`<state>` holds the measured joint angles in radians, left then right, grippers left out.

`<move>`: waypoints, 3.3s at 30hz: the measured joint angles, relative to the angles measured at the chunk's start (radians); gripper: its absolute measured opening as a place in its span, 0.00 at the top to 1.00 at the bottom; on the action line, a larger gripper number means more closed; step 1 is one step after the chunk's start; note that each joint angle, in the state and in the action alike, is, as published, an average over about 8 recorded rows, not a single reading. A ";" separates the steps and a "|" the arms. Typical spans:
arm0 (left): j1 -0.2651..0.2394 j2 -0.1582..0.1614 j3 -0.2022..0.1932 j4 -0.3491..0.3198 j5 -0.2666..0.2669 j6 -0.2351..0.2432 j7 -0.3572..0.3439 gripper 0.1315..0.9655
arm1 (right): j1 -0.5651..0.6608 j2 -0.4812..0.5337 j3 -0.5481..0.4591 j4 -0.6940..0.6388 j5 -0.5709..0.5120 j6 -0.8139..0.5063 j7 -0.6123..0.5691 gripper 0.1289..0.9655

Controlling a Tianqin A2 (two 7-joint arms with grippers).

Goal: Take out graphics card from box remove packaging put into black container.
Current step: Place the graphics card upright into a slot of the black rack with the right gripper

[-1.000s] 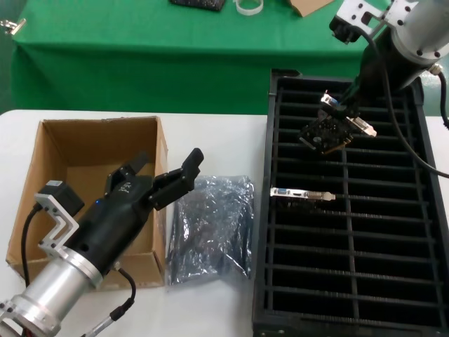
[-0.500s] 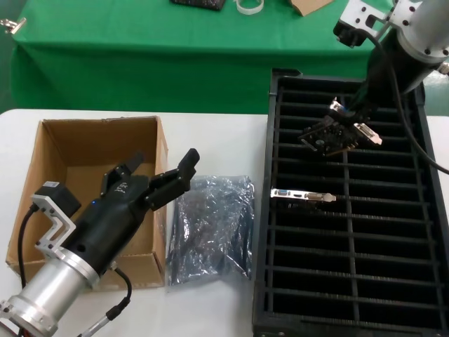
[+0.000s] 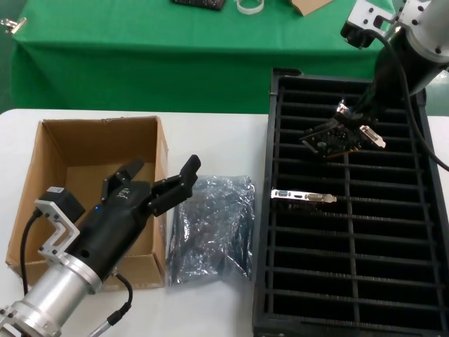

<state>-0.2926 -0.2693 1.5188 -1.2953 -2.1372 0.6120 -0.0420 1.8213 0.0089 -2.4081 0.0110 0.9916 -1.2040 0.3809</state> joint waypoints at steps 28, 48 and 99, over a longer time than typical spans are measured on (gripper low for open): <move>0.023 0.007 0.006 -0.025 0.009 -0.015 0.026 0.00 | -0.007 0.015 0.026 -0.003 0.012 0.009 -0.079 0.93; 0.052 0.016 0.013 -0.072 0.002 -0.006 0.033 0.00 | -0.024 0.002 0.022 -0.006 0.004 0.081 -0.181 0.93; 0.070 0.021 -0.003 -0.012 -0.007 0.065 0.123 0.00 | -0.106 -0.009 -0.345 0.145 0.310 0.218 -0.174 0.93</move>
<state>-0.2223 -0.2488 1.5155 -1.3072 -2.1439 0.6766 0.0808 1.7149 0.0000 -2.7529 0.1559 1.3016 -0.9858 0.2070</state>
